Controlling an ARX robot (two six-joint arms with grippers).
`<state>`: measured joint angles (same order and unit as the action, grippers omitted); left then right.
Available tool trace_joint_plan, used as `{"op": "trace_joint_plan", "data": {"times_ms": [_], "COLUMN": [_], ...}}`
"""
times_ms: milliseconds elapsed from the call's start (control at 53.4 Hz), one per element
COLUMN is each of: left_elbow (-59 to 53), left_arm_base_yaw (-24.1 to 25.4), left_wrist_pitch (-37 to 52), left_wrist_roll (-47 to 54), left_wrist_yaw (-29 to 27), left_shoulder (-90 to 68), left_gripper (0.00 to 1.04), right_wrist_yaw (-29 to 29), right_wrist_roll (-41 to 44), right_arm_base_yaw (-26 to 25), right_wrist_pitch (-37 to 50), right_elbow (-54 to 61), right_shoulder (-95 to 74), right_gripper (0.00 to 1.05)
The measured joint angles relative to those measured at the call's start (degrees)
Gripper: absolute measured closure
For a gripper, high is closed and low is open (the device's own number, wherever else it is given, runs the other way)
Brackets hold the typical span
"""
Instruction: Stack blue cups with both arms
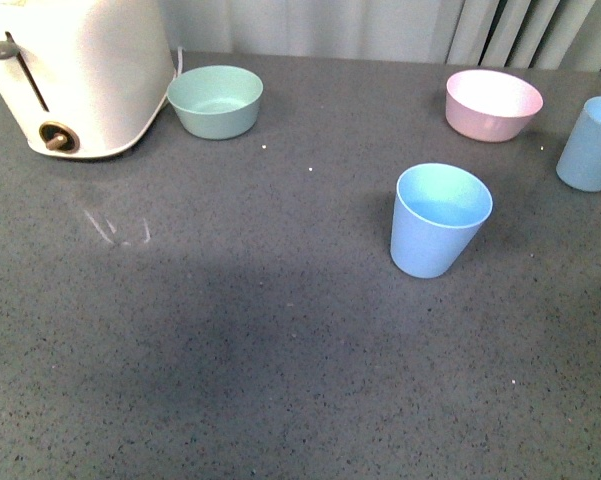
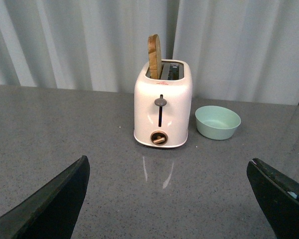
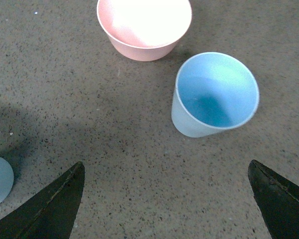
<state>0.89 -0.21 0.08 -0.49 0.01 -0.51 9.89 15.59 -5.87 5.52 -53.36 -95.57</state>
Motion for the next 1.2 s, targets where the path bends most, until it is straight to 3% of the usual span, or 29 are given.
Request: {"op": "trace_joint_plan", "data": {"times_ms": [618,956,1199], "left_elbow": [0.0,0.0,0.0], "left_arm_base_yaw": [0.0,0.0,0.0], "left_wrist_pitch": [0.0,0.0,0.0], "left_wrist_roll": [0.0,0.0,0.0], "left_wrist_yaw": [0.0,0.0,0.0], "left_shoulder": [0.0,0.0,0.02], "left_gripper": [0.09,0.09,0.09], "right_wrist_yaw": [-3.72,-4.7,-2.32], "right_wrist_roll": [3.45,3.1,3.06], "right_arm_base_yaw": [2.86,2.36,1.16], "right_wrist_pitch": [-4.87,-6.12,-8.28], "right_elbow": [-20.2,-23.34,-23.61], "right_shoulder": [-21.22,-25.62,-25.66], "right_gripper": [0.09,0.59,0.93]}}
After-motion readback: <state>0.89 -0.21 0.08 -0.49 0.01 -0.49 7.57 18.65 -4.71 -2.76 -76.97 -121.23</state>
